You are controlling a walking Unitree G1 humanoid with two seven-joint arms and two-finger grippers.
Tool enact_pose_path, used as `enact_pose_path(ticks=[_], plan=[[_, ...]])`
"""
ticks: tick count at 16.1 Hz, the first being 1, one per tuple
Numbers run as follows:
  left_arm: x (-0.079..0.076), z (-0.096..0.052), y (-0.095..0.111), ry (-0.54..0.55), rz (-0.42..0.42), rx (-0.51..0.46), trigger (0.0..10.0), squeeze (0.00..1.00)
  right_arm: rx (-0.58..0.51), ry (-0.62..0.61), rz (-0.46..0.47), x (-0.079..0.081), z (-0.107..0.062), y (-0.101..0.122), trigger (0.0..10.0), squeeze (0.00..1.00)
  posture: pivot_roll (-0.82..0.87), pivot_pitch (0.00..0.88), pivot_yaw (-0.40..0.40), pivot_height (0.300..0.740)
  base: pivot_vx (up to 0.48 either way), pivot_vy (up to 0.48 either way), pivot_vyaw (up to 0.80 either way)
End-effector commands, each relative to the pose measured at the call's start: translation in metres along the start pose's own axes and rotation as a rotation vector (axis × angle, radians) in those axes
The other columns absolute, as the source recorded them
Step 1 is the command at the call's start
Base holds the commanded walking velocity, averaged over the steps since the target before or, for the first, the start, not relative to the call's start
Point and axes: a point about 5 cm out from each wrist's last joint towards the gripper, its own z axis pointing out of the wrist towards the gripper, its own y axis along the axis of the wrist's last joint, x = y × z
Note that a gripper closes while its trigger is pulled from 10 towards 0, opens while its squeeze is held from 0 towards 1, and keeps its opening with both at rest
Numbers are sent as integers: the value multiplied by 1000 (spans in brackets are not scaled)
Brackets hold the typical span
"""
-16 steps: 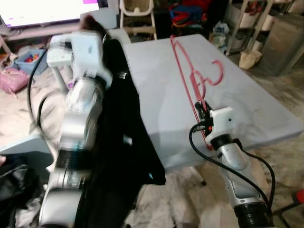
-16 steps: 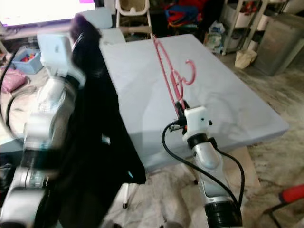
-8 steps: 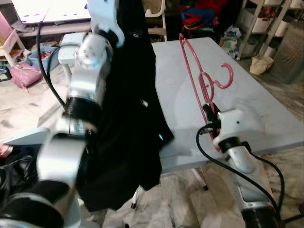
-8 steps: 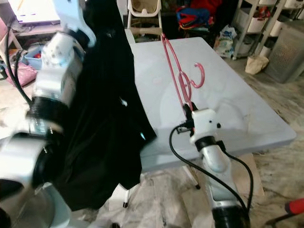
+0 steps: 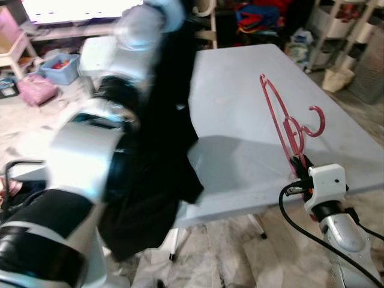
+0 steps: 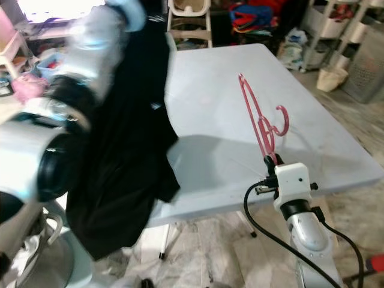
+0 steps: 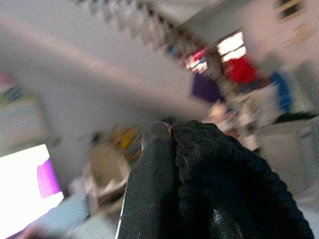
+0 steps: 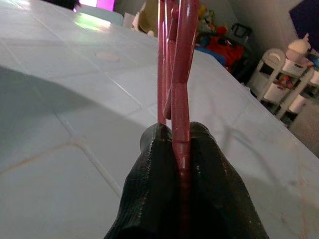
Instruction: Hang hanger
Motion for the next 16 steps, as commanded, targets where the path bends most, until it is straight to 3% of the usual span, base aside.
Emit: enact_pose_path(ticks=[1,2,4,6,7,9,10,12,13,14,15,16], plan=[[-12,8,17,-56,33,-72,10000,0,35,15,5,1,-3,-3,10000,0,-173,55,42,740,0,0,0],[-30,3,2,-118,42,-53,10000,0,33,22,1,1,-3,-1,10000,0,-179,49,43,740,0,0,0],[-43,-18,-40,-131,73,42,10000,0,35,17,2,-2,-3,1,10000,0,-174,53,40,740,0,0,0],[-38,-36,-70,-94,85,131,10000,0,49,20,9,-2,-4,-1,10000,0,-163,64,29,740,0,0,0],[-31,-61,-102,-66,104,231,10000,0,58,39,14,1,-5,-2,10000,0,-159,67,26,740,0,0,0],[-10,-96,-139,49,39,406,10000,0,65,45,18,3,-3,-2,10000,0,-150,74,22,740,0,0,0],[-5,-113,-156,87,5,514,10000,1000,67,43,22,3,-1,-3,10000,0,-150,74,22,740,0,0,0],[2,-142,-180,137,-98,692,10000,1000,68,60,40,8,4,-3,10000,0,-130,66,12,740,0,0,0],[2,-151,-188,77,-135,794,10000,1000,65,79,47,12,7,-2,10000,0,-128,65,11,740,0,0,0],[1,-153,-190,45,-158,817,10000,1000,65,82,49,13,8,-2,10000,0,-122,63,11,740,0,0,0],[-10,-164,-195,-255,-12,874,10000,1000,70,90,55,16,11,-3,10000,0,-108,57,13,740,0,0,0],[-4,-169,-197,-282,46,901,10000,1000,71,91,63,17,12,-4,10000,0,-101,56,14,740,0,0,0]])
